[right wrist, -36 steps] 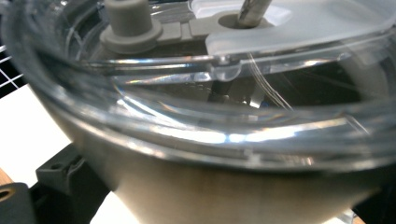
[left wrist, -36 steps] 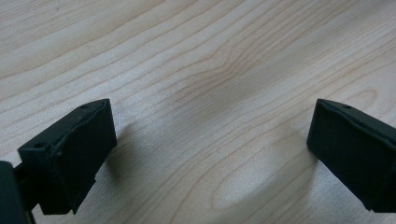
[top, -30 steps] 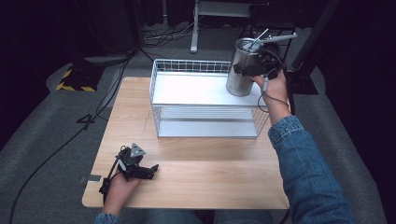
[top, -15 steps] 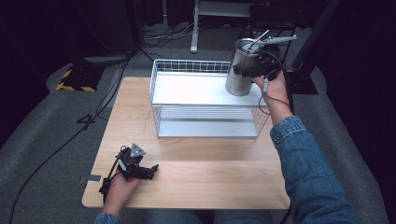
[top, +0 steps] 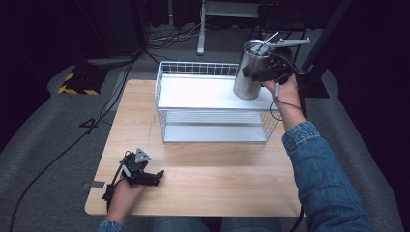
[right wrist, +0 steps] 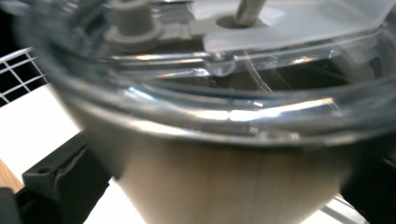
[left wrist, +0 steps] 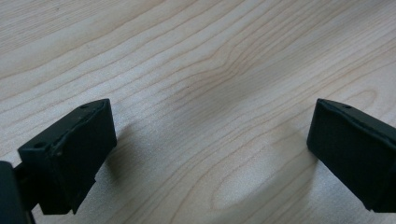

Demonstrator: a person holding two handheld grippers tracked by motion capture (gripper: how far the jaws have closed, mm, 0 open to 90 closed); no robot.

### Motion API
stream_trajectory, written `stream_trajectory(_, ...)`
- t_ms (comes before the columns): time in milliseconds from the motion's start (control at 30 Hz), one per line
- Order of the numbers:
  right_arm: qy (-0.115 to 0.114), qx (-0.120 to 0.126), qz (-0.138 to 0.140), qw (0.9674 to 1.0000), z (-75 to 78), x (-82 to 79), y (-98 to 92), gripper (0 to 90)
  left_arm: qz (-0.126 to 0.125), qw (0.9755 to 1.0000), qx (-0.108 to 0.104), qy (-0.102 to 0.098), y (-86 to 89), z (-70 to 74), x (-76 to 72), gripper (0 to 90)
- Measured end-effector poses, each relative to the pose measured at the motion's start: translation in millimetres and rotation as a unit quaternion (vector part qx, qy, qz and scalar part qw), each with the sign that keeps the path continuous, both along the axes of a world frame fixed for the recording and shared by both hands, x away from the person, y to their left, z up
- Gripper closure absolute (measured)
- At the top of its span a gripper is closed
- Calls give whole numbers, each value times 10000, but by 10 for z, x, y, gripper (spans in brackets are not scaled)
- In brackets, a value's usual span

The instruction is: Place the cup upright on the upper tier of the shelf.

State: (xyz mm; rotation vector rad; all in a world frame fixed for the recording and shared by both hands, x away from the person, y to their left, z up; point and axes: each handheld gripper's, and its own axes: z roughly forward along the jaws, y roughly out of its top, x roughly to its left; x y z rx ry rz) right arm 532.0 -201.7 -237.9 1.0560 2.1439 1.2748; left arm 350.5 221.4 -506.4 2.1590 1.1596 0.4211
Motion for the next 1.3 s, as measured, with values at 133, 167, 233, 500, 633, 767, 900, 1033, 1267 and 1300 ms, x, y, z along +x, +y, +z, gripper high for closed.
stream_trajectory(133, 6, -101, -13, 9999, 21, -60, -19, 2, 9, 10000, -25, 35, -4, 1, 3, 18)
stream_trajectory(167, 6, -101, -13, 9999, 21, -60, -19, 2, 16, 10000, -34, 46, -6, 1, 3, 18)
stream_trajectory(233, -22, -132, -23, 9999, 35, -98, -40, 2, 6, 10000, -28, 45, -5, 1, 4, 18)
stream_trajectory(500, -70, -114, 57, 9999, 83, -283, -140, 3, 1, 10000, -24, 46, -4, 2, 4, 18)
stream_trajectory(633, -141, -95, 174, 9997, 129, -414, -176, 3, 11, 10000, -29, 31, -7, -1, 3, 18)
stream_trajectory(767, -226, -128, 300, 9992, 172, -572, -232, 3, 14, 10000, -33, 19, -7, -3, 3, 19)
stream_trajectory(900, -231, -52, 379, 9990, 183, -703, -309, 3, 13, 10000, -31, 19, -7, -3, 3, 19)
stream_trajectory(1033, -246, 24, 486, 9985, 156, -824, -397, 4, 0, 10000, -22, 45, -4, 1, 4, 19)
stream_trajectory(1267, -293, 62, 672, 9973, 66, -1030, -533, 4, 11, 10000, -28, 27, -6, -1, 3, 19)
stream_trajectory(1300, -283, 97, 725, 9969, 57, -1064, -543, 4, 1, 10000, -24, 44, -5, 1, 4, 19)
